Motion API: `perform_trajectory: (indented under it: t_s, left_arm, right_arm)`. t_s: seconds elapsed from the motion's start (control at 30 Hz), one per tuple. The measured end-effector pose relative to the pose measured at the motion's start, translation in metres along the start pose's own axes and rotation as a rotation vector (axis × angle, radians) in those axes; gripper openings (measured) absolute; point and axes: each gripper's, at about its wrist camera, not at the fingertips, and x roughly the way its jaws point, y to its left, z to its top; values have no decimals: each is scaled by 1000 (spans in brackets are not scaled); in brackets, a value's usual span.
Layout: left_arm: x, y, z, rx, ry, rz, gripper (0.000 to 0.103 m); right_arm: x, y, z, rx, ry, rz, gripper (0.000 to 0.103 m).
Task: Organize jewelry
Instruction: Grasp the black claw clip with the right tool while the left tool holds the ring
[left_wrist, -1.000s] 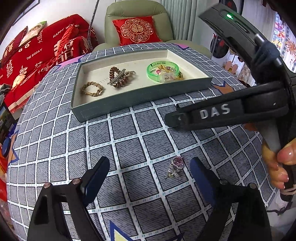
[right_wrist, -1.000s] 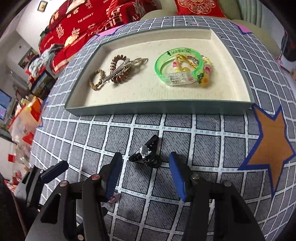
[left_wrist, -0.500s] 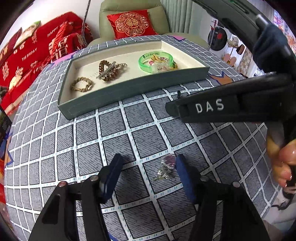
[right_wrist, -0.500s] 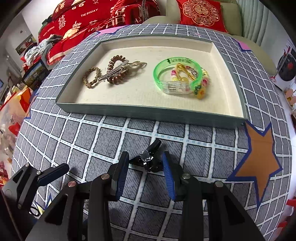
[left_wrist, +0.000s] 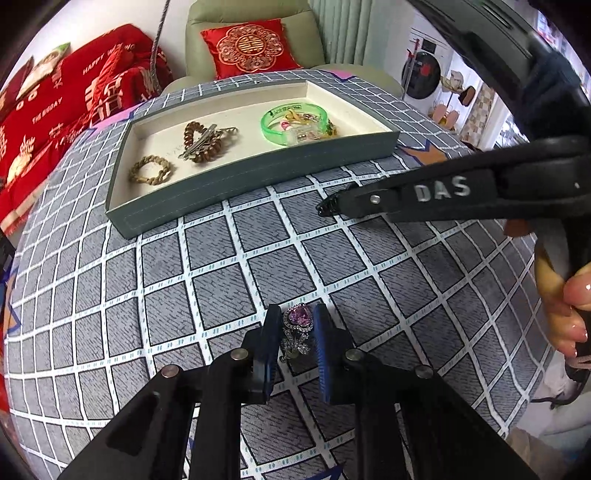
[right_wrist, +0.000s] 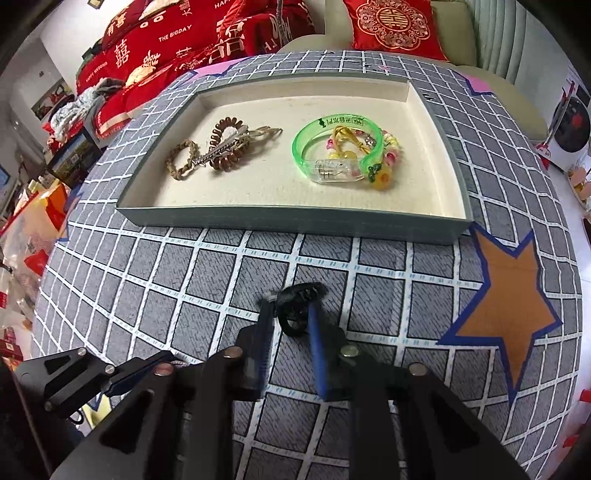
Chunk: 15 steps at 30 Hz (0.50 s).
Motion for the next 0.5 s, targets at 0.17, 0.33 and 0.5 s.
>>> perform_trajectory:
  t_s: [0.17, 0.33, 0.5]
  left_arm:
    - [-7, 8, -1, -24, -10, 1, 29]
    - [-12, 15, -2, -39, -16, 5, 29]
    - [-14, 21, -4, -49, -17, 12, 29]
  right_arm:
    - [-4, -8, -5, 29, 1, 24, 20]
    - [-7, -17, -7, 56, -17, 57, 51]
    - [-4, -10, -5, 30, -15, 44, 59]
